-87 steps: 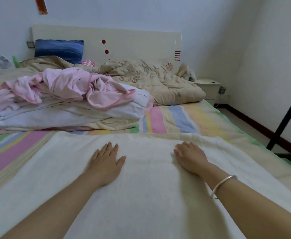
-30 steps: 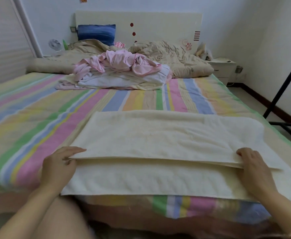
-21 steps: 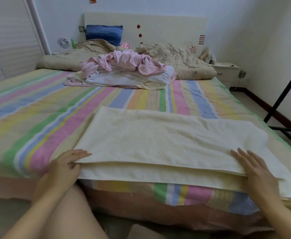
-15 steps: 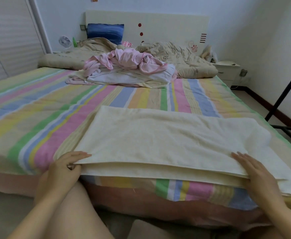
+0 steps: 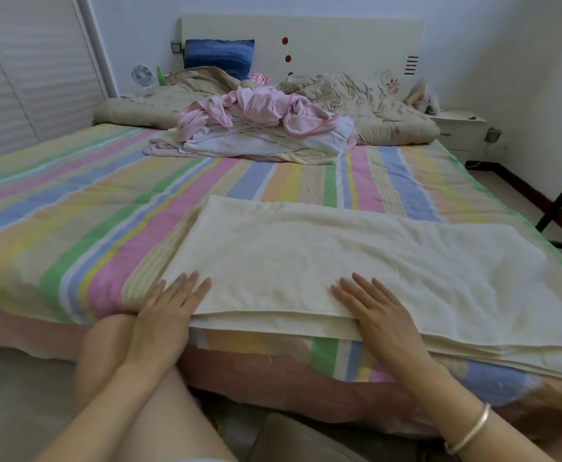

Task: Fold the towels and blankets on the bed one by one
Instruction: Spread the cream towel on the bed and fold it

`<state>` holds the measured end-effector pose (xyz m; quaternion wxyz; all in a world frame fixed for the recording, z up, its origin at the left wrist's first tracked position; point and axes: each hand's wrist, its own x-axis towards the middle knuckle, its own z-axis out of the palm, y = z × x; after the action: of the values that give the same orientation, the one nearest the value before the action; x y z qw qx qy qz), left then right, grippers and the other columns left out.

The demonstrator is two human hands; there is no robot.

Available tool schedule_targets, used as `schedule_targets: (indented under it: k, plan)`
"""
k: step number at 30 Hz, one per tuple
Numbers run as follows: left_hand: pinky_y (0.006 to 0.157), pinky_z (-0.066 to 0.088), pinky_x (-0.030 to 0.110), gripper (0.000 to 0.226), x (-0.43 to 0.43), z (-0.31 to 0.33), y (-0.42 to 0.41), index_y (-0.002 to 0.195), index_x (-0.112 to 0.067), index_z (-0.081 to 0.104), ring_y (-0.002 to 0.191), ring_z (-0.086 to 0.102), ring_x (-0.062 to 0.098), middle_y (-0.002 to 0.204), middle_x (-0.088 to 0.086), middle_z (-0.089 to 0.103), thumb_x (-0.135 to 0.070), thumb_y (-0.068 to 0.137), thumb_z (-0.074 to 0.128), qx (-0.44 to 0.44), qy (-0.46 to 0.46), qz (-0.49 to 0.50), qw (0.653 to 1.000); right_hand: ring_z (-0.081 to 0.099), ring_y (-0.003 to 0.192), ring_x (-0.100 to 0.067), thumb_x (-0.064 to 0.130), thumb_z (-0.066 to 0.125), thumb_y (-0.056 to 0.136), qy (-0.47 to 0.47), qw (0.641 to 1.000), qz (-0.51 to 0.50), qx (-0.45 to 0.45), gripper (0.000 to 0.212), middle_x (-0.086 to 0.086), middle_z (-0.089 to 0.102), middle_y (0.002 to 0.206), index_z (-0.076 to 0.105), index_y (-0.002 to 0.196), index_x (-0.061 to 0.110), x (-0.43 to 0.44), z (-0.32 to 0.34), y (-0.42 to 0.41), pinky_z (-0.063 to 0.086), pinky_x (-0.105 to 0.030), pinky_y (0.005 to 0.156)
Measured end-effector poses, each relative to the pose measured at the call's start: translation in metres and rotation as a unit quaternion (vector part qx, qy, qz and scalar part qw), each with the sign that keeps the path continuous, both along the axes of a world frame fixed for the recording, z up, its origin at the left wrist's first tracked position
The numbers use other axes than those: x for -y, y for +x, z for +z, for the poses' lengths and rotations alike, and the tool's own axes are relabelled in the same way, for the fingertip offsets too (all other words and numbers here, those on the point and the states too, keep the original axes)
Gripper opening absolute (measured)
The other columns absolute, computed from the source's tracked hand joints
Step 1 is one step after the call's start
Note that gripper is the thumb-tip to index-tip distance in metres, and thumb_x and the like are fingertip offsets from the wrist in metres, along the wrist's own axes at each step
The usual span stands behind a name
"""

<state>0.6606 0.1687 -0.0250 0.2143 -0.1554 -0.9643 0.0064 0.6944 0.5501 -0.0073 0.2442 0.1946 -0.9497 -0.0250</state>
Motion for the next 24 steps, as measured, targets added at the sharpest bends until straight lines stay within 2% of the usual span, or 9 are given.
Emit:
schedule_targets:
  k: [5,9,14,18,21,22,24]
  plan:
    - [0.109,0.026,0.039,0.085,0.008,0.001,0.001,0.138,-0.014,0.053,0.128,0.052,0.027,0.142,0.009,0.052,0.000,0.060,0.022,0.018,0.007,-0.021,1.000,0.046,0.133,-0.018,0.011,0.036,0.088,-0.033,0.998,0.041,0.021,0.056,0.001,0.049,0.143,0.046,0.143,0.023,-0.003,0.003,0.013,0.027,-0.036,0.111]
    - [0.109,0.030,0.040,0.085,0.011,0.002,0.010,0.136,-0.013,0.055,0.127,0.053,0.027,0.141,0.010,0.053,0.001,0.059,0.022,0.009,0.013,-0.036,0.999,0.045,0.134,-0.021,0.009,0.036,0.087,-0.041,0.997,0.056,0.018,0.057,0.000,0.048,0.144,0.048,0.142,0.021,-0.001,-0.006,0.026,0.028,-0.040,0.111]
    - [0.112,0.028,0.040,0.087,0.016,0.002,0.020,0.143,-0.017,0.048,0.134,0.045,0.022,0.146,0.004,0.047,0.003,0.061,0.024,0.028,0.007,-0.031,0.999,0.043,0.135,-0.021,0.012,0.039,0.092,-0.063,0.996,0.063,0.007,0.050,0.001,0.047,0.145,0.051,0.140,0.021,0.002,-0.011,0.031,0.032,-0.042,0.111]
    - [0.114,0.021,0.041,0.092,0.018,-0.001,0.019,0.150,-0.018,0.035,0.140,0.036,0.023,0.154,0.004,0.035,0.001,0.061,0.021,0.079,-0.020,-0.013,0.997,0.036,0.139,-0.026,0.011,0.035,0.085,-0.008,0.998,0.038,0.047,0.060,-0.005,0.041,0.150,0.044,0.144,0.018,0.007,-0.018,0.032,0.026,-0.045,0.112]
    - [0.119,0.005,0.039,0.086,0.003,0.001,0.021,0.154,-0.022,0.020,0.148,0.016,0.017,0.160,-0.001,0.018,-0.012,0.069,0.029,0.132,-0.001,0.021,0.991,0.026,0.145,-0.022,0.017,0.036,0.089,-0.020,0.995,0.030,0.092,0.060,-0.001,0.032,0.155,0.035,0.149,0.023,0.006,-0.015,0.033,0.022,-0.043,0.115]
    - [0.120,0.004,0.039,0.079,-0.005,0.009,0.019,0.152,-0.022,0.026,0.148,0.017,0.016,0.159,-0.003,0.021,-0.020,0.073,0.027,0.142,0.027,0.041,0.989,0.020,0.147,-0.018,0.022,0.037,0.093,-0.031,0.994,0.033,0.104,0.057,0.003,0.028,0.157,0.032,0.150,0.026,0.004,-0.012,0.035,0.018,-0.041,0.117]
    - [0.117,0.019,0.040,0.067,-0.032,0.031,0.015,0.135,-0.020,0.057,0.136,0.041,0.020,0.146,0.000,0.049,-0.029,0.079,0.022,0.096,0.125,0.057,0.986,0.012,0.148,-0.011,0.031,0.034,0.097,-0.049,0.990,0.044,0.128,0.055,0.010,0.021,0.159,0.026,0.151,0.032,-0.004,-0.002,0.040,0.012,-0.036,0.120]
